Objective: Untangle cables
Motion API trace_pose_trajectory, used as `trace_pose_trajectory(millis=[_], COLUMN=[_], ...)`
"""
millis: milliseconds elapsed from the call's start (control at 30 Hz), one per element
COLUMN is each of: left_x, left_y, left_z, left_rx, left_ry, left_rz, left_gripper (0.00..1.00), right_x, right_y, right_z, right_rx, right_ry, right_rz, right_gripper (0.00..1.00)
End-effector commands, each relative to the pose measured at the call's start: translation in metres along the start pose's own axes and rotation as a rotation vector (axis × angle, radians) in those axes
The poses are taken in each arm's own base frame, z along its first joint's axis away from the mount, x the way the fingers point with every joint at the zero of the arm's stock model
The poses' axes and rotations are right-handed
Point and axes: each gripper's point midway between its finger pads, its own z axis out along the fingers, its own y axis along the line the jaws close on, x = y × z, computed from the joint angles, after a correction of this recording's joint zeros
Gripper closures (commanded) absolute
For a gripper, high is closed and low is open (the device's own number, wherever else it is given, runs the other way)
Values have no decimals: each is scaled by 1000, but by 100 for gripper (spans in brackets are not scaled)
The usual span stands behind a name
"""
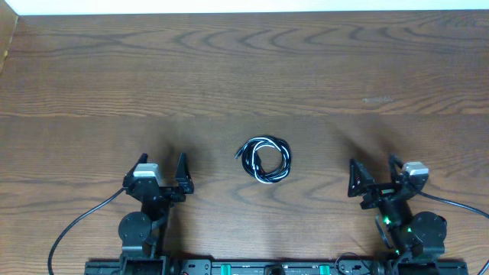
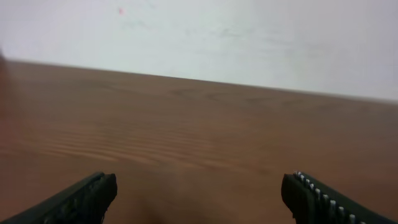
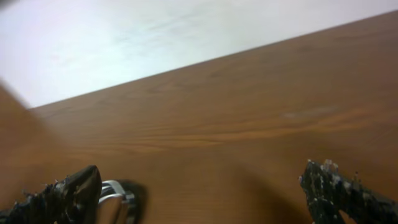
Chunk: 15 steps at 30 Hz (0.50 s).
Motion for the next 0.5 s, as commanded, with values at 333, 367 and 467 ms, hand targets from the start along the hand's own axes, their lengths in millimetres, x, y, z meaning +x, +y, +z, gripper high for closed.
trace_pose_trajectory(millis=[333, 367, 467], left_x=[-23, -26, -43], left_y=[-59, -60, -71], left_z=[-17, -19, -24], left_rx=[308, 306, 341], left_ry=[92, 108, 160], left_rz=[-355, -365, -375], left_gripper=[9, 9, 9], right_x=[-19, -23, -39], right_y=[71, 76, 92], right_z=[-17, -18, -20], right_rx=[-352, -369, -421], right_ry=[61, 72, 121], right_rz=[42, 42, 51], right_gripper=[1, 1, 1])
